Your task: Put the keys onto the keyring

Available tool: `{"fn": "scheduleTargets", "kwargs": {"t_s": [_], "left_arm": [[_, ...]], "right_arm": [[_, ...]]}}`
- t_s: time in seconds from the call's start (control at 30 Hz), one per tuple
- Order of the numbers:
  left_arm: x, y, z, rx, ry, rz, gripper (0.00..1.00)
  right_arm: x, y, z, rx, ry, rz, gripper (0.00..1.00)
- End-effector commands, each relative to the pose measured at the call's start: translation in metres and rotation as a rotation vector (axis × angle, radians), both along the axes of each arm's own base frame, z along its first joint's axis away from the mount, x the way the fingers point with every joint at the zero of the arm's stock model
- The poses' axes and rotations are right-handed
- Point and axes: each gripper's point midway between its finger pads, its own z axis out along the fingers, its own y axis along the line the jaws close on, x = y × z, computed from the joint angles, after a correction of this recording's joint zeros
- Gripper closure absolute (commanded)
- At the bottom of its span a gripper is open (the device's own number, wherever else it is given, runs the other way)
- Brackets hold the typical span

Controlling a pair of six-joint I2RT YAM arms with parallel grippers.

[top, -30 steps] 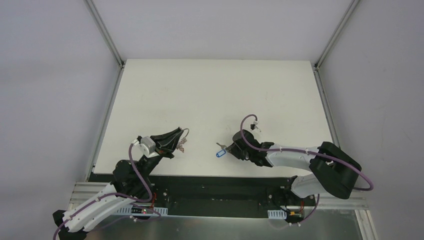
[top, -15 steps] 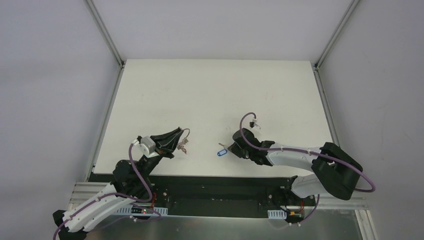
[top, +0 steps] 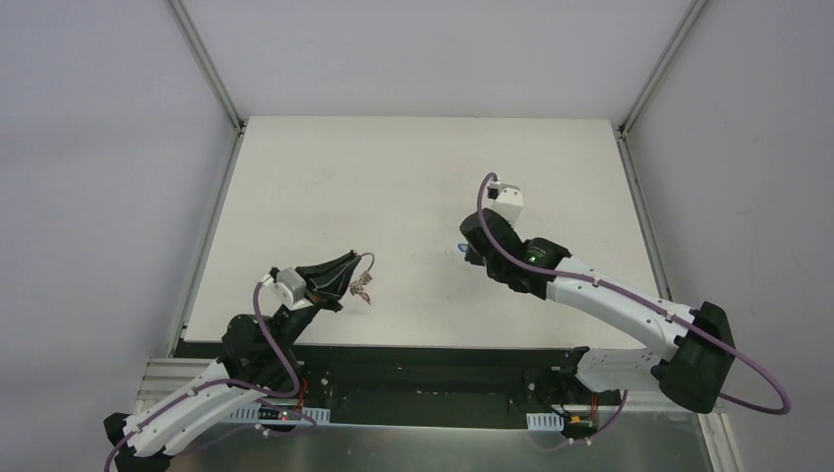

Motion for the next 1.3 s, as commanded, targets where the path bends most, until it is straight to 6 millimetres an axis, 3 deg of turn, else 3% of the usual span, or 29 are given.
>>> {"fn": "scheduleTargets", "kwargs": {"t_s": [0.0,0.1,0.17,0.4,0.53,0.9,1.1,1.27], "left_arm": [[-0.005,0.004,0.017,-0.062,-0.027,-0.011,1.00],[-0.005,0.004,0.017,-0.062,-0.026,-0.009,1.00],[-0.004,0.003,0.016,-0.057,-0.022,-0.010,1.00],[-0.004,0.001,0.015,-0.054,-0.020,-0.013,1.00],[-0.004,0.000,0.015,-0.049,-0.021,-0.016,1.00],[-0.018,-0.009,0.024,-0.062,-0.069,-0.105,1.00],[-0.040,-0.022,0.035,-0.063,-0.124,-0.244,1.00],[-0.057,-0.029,0.042,-0.069,-0.165,-0.338,1.00]], "right_arm": [[-0.027,0.005,-0.046,-0.162,0.120,0.192,1.00],[-0.058,0.031,-0.086,-0.197,0.230,0.342,1.00],[-0.069,0.038,-0.098,-0.227,0.255,0.391,1.00],[-0.079,0.052,-0.093,-0.174,0.247,0.448,1.00],[-0.089,0.067,-0.066,-0.055,0.206,0.535,1.00],[-0.142,0.115,0.044,0.456,0.148,0.847,1.00],[-0.160,0.138,0.083,0.675,0.150,0.960,1.00],[-0.171,0.151,0.103,0.826,0.164,1.019,1.00]]}}
